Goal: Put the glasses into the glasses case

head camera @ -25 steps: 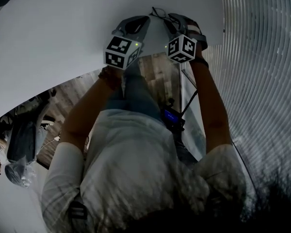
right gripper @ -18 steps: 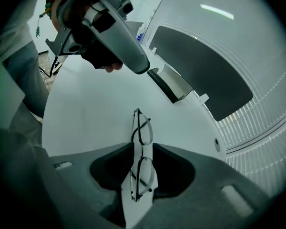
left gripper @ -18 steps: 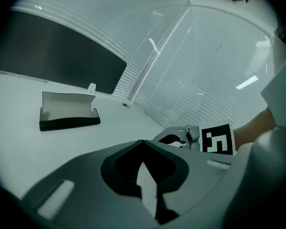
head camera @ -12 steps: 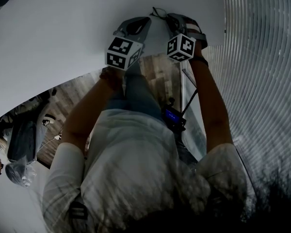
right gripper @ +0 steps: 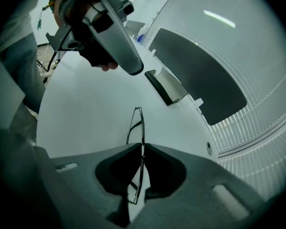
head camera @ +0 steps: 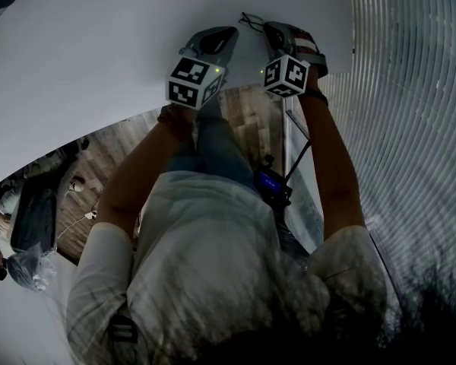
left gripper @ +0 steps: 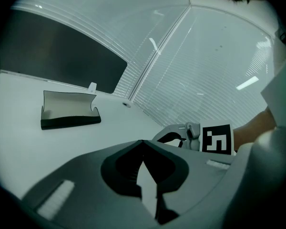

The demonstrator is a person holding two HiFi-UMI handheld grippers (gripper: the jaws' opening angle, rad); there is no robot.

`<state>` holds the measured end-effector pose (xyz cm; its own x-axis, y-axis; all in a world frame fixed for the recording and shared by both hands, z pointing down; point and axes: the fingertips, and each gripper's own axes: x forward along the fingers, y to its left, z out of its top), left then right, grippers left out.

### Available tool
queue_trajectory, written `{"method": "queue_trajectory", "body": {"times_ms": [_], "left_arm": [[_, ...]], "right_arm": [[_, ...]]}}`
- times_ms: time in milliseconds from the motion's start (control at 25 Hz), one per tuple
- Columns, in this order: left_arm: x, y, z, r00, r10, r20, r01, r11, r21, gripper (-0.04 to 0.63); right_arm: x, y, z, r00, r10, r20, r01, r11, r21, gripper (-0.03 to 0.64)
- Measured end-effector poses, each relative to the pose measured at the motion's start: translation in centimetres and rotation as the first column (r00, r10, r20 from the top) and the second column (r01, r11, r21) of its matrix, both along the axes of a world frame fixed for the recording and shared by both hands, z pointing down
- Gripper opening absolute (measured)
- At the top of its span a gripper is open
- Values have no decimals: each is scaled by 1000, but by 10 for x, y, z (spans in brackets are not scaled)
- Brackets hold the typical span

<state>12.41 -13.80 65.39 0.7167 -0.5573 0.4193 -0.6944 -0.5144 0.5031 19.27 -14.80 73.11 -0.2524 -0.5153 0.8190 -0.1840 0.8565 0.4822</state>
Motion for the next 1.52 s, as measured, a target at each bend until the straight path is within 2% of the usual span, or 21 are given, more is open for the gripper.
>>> {"method": "queue_trajectory", "body": {"times_ms": [560, 800, 1120, 1520], "left_arm": [[-14, -8, -26, 1000, -28, -12, 29, 999, 36, 2], [-35, -25, -28, 997, -82, -9, 82, 995, 48, 2], [-73, -41, -30, 987, -161, 6, 160, 985, 56, 2], [-124, -56, -30, 965, -261, 9, 260, 965, 45, 2]], "right_arm": [[-13, -17, -41, 1000, -19, 8, 19, 997, 81, 18], [-33, -35, -48, 998, -66, 21, 64, 992, 111, 18], [-77, -63, -60, 983, -182, 12, 178, 972, 150, 18], [-136, -97, -68, 947, -319, -21, 317, 927, 203, 18]]}}
